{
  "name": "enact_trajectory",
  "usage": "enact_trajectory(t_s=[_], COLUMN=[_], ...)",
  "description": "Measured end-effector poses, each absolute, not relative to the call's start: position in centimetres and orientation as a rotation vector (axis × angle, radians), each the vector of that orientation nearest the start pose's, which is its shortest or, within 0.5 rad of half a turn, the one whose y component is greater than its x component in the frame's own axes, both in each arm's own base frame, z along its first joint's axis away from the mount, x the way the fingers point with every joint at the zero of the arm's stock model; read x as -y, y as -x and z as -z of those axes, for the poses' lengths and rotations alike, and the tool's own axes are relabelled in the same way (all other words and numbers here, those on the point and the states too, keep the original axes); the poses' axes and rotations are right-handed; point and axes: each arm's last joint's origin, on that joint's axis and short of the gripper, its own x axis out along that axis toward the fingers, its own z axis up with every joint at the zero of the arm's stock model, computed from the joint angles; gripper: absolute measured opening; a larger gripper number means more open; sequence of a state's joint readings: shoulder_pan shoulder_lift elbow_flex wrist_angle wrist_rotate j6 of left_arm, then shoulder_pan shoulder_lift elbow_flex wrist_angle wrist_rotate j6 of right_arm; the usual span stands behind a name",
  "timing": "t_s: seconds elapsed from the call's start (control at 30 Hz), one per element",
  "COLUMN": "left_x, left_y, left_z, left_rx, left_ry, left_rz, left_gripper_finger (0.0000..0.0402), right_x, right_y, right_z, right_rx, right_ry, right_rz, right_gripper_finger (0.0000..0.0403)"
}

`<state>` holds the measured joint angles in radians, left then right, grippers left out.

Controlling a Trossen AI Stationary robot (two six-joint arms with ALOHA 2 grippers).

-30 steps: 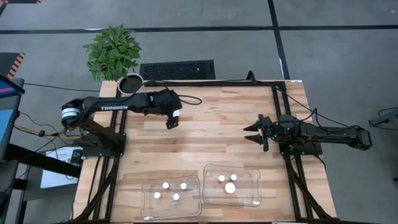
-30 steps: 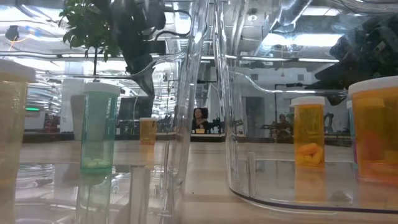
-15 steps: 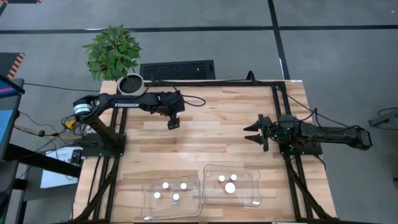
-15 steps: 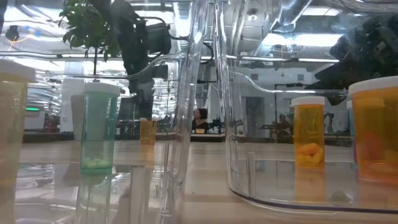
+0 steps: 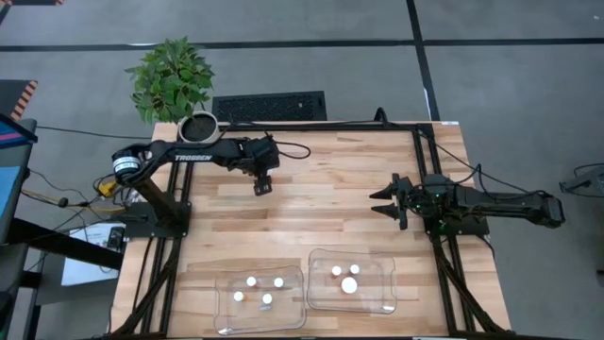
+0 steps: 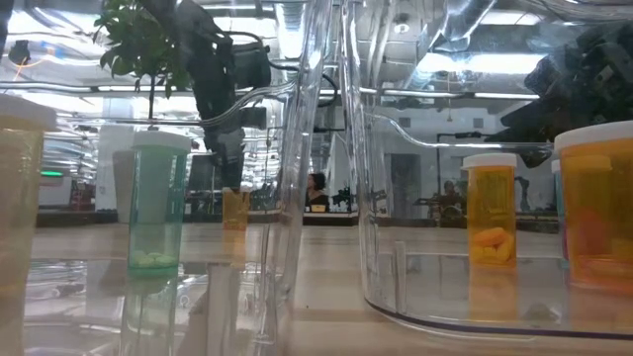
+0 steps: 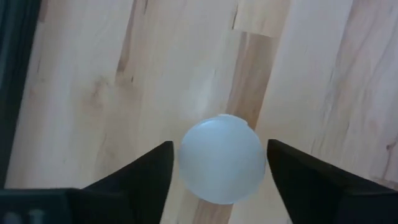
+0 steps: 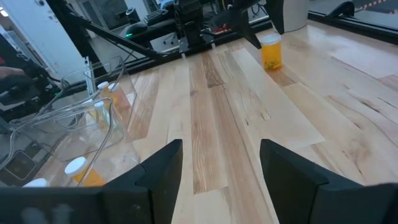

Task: Pick and place medicine bottles into bin by pill shape (circle, oval)
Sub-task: Put the orange capsule bottle into the right transparent bin

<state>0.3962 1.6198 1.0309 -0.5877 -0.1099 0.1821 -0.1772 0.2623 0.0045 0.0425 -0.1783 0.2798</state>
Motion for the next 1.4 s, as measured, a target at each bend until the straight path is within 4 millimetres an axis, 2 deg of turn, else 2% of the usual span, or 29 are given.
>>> enact_trajectory(t_s=[0.23, 0.5, 0.67, 0.8, 0.87, 0.97, 1.13, 1.27, 1.4], left_x=[-12.1, -12.2, -11.9, -10.7, -9.6, -7.0, -1.0, 3.9, 7.0], left_y=[-28.3, -28.3, -29.2, -30.6, -31.6, -33.1, -34.9, -35.5, -35.7], left_z=[-19.1, -19.3, -21.3, -24.1, -26.0, -29.3, -34.1, -36.2, -36.9], left_rx=[-1.207, -1.208, -1.191, -1.139, -1.097, -0.998, -0.794, -0.634, -0.508], left_ry=[0.018, 0.037, 0.051, 0.042, 0.03, 0.009, -0.074, -0.166, -0.188], left_rz=[-0.316, -0.34, -0.352, -0.338, -0.321, -0.268, -0.164, -0.108, -0.063], left_gripper_finger=[0.0204, 0.02, 0.0201, 0.0201, 0.0201, 0.0201, 0.0201, 0.0201, 0.0206], right_x=[1.5, 1.5, 1.5, 1.5, 1.5, 1.5, 1.5, 1.5, 1.5], right_y=[-11.0, -11.0, -11.0, -11.0, -11.0, -11.0, -11.0, -11.0, -11.0], right_z=[-14.7, -14.7, -14.7, -14.7, -14.7, -14.7, -14.7, -14.7, -14.7], right_rx=[-0.211, -0.211, -0.211, -0.211, -0.211, -0.211, -0.211, -0.211, -0.21], right_ry=[-0.317, -0.317, -0.317, -0.317, -0.317, -0.317, -0.317, -0.317, -0.317], right_rz=[0.029, 0.029, 0.029, 0.029, 0.029, 0.029, 0.029, 0.029, 0.029], right_gripper_finger=[0.0225, 0.0225, 0.0225, 0.0225, 0.0225, 0.0225, 0.0225, 0.0225, 0.0225])
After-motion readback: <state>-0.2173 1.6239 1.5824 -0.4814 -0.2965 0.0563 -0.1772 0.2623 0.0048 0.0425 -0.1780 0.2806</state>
